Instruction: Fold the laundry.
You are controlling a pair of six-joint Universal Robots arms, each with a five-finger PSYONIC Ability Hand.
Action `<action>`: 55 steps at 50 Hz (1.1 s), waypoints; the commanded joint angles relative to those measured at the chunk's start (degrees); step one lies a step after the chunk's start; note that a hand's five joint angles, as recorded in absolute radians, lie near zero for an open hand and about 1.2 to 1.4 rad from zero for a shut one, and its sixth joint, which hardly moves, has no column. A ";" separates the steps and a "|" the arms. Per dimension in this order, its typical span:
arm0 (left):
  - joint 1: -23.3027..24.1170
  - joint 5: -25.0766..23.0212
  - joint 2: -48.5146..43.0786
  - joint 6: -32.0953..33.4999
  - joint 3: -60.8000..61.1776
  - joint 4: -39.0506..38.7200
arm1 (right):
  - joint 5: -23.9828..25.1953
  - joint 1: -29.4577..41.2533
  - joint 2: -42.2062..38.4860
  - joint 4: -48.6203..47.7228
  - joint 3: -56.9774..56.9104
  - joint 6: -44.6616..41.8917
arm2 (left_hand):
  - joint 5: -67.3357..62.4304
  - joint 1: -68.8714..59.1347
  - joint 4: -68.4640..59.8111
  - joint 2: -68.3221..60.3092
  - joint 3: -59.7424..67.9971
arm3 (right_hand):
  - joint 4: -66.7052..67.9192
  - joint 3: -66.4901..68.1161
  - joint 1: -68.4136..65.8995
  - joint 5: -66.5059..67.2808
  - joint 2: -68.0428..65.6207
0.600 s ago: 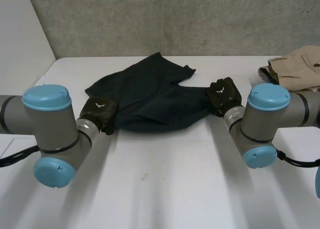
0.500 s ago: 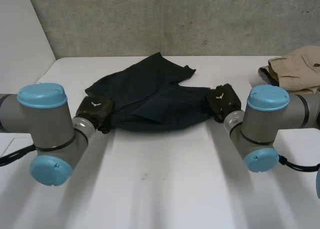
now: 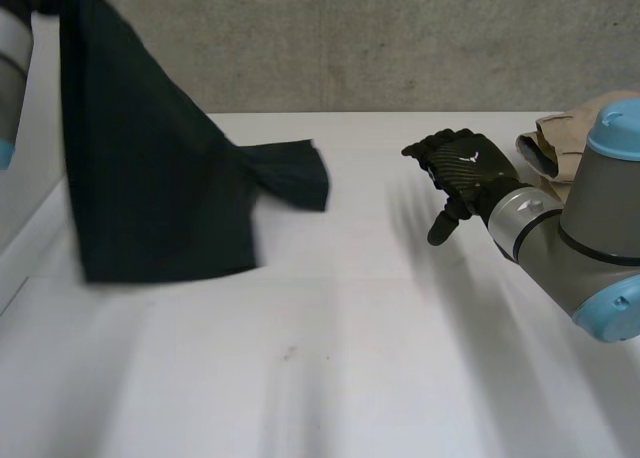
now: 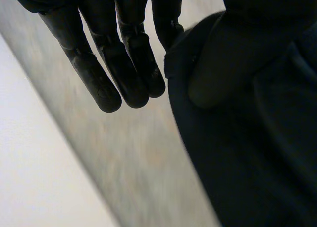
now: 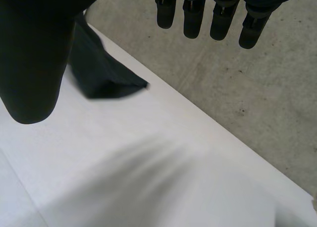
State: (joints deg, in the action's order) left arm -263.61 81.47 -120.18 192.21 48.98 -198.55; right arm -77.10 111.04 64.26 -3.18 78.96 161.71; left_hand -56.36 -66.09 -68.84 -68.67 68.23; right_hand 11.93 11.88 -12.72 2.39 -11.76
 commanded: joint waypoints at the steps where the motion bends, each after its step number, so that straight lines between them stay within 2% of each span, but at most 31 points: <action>1: 8.81 -4.39 -4.53 -10.79 -12.32 0.45 | -0.24 -0.91 -0.54 -0.08 0.14 -1.31 | -13.64 -13.91 -11.16 -11.33 11.77 | -1.93 -1.88 2.72 -2.39 1.76; 5: 16.00 -10.79 -7.43 -15.62 -12.68 2.11 | -0.42 -2.14 -0.71 -0.08 -0.21 -1.66 | -13.64 -13.91 -11.16 -11.33 11.77 | -1.93 -1.88 2.72 -2.39 1.76; 7: 18.04 -12.65 -8.22 -16.34 -12.07 2.90 | -0.33 -2.84 -0.71 -0.16 -0.12 -1.75 | -13.64 -13.91 -11.16 -11.33 11.77 | -1.93 -1.88 2.72 -2.39 1.76; 11: 23.83 -18.08 -10.77 -16.43 -3.75 6.33 | -0.07 -3.98 -0.88 -0.08 -0.21 -2.27 | -11.16 -11.43 -8.68 -8.85 9.29 | -1.93 -1.88 2.72 -2.39 1.76; 15: 27.35 -21.70 -13.93 -12.76 2.77 6.08 | 0.11 -4.86 -1.50 -0.16 -0.38 -3.33 | 6.29 6.02 8.77 8.60 -8.16 | -1.93 -1.88 2.72 -2.39 1.76; 18: 28.15 -21.53 -15.69 -9.67 4.89 5.89 | 0.20 -5.13 -2.03 -0.16 -0.47 -4.12 | 20.27 20.00 22.75 22.58 -22.14 | -1.93 -1.88 2.72 -2.39 1.76; 22: 28.68 -18.90 -16.49 -4.31 7.10 7.56 | 0.20 -5.39 -2.82 -0.78 -0.39 -6.05 | 53.72 53.45 56.20 56.03 -55.59 | -1.93 -1.88 2.72 -2.39 1.76; 25: 28.51 -17.15 -14.48 -2.20 8.15 9.67 | 0.28 -5.57 -3.00 -0.95 -0.47 -7.37 | 56.36 56.09 58.84 58.67 -58.23 | -1.93 -1.88 2.72 -2.39 1.76; 28: 27.54 -15.39 -11.67 -1.75 8.68 10.81 | 0.63 -5.57 -2.73 -0.96 -0.38 -8.34 | 56.36 56.09 58.84 58.67 -58.23 | -1.93 -1.88 2.72 -2.39 1.76; 36: 22.80 -6.34 0.29 -2.28 13.51 13.01 | 1.69 -3.64 -0.28 1.24 0.49 -11.42 | 56.36 56.09 58.84 58.67 -58.23 | -1.93 -1.88 2.72 -2.39 1.76; 40: 19.90 -1.42 3.72 0.18 16.23 13.98 | 1.08 -2.06 1.22 5.28 1.81 -10.46 | 56.36 56.09 58.84 58.67 -58.23 | -1.93 -1.88 2.72 -2.39 1.76; 44: 14.11 2.19 6.09 5.61 21.14 19.67 | -0.06 1.27 1.22 9.14 3.48 -4.85 | 56.36 56.09 58.84 58.67 -58.23 | -1.93 -1.88 2.72 -2.39 1.76; 50: 7.33 0.09 7.24 10.64 28.62 25.93 | -1.47 4.97 -0.62 8.19 6.38 0.36 | 56.36 56.09 58.84 58.67 -58.23 | -1.93 -1.88 2.72 -2.39 1.76; 55: 3.46 -4.82 5.58 12.40 33.99 22.87 | -2.97 7.70 -3.96 3.09 6.65 1.94 | 56.36 56.09 58.84 58.67 -58.23 | -0.25 -0.20 1.04 -0.72 0.09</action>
State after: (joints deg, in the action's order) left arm -255.72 81.67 -113.03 202.28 77.10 -174.11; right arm -78.47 115.67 63.71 4.80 84.89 161.26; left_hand -2.67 -11.68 -11.38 -11.65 12.06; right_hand 11.93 11.88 -12.72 2.39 -11.76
